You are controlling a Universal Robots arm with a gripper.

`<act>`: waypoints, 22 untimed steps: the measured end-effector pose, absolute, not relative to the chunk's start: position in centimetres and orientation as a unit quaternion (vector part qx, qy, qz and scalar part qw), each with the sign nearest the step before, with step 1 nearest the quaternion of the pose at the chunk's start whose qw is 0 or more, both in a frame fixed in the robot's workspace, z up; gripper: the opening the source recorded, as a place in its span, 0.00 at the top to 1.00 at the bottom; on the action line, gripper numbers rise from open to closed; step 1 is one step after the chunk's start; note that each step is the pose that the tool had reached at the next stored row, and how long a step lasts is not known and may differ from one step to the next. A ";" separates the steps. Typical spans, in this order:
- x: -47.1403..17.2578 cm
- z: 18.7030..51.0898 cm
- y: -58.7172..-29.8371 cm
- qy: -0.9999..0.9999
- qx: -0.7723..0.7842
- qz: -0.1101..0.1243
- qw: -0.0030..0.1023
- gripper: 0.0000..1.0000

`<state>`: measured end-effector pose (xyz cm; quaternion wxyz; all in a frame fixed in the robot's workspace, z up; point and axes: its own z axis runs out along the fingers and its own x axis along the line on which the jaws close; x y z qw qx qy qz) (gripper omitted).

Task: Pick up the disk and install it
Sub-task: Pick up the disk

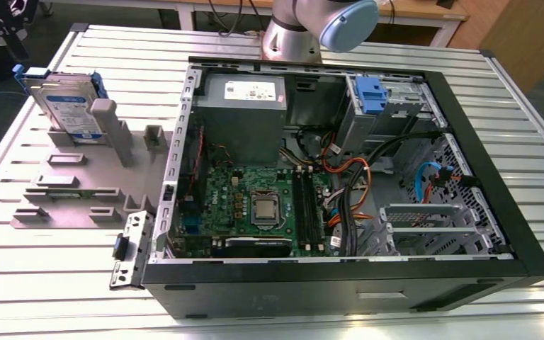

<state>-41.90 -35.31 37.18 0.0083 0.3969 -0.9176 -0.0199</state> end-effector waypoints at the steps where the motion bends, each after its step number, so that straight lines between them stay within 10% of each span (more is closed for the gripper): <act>1: -41.9 37.2 -35.3 -0.916 0.401 -0.020 0.008 0.89; 22: -41.9 37.2 -35.3 -0.907 0.421 -0.020 0.009 0.89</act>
